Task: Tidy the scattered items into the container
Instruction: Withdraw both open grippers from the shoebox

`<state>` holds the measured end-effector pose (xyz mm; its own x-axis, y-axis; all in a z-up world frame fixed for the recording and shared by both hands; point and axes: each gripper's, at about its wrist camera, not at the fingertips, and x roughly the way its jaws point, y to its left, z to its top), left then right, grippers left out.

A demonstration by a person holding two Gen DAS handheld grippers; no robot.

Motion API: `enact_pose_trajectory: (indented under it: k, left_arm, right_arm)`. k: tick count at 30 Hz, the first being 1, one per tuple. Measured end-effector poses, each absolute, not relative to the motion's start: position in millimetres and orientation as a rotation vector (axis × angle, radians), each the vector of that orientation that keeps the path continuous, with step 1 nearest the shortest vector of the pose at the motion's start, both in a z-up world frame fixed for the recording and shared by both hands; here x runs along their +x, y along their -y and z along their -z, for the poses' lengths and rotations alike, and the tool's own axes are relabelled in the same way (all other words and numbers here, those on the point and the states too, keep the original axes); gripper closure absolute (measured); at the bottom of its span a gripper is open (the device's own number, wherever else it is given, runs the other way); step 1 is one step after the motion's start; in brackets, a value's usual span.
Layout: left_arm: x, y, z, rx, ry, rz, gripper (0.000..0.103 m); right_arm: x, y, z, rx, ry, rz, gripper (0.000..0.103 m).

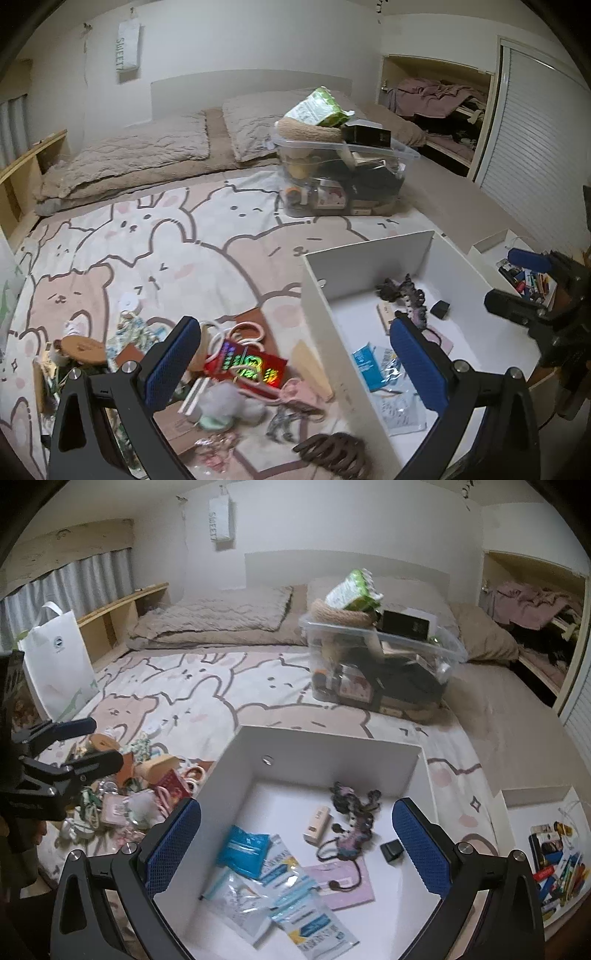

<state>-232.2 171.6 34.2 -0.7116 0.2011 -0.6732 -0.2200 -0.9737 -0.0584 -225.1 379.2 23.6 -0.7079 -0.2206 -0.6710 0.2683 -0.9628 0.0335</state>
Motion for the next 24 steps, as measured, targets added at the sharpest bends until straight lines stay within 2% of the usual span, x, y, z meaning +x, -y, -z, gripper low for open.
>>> enact_pose_trajectory:
  k: [24]
  left_arm:
    - [-185.6,-78.1,-43.1,-1.057,0.01,-2.831,0.0]
  right_arm:
    - [-197.4,-287.8,-32.1,0.944,-0.108,2.577,0.0]
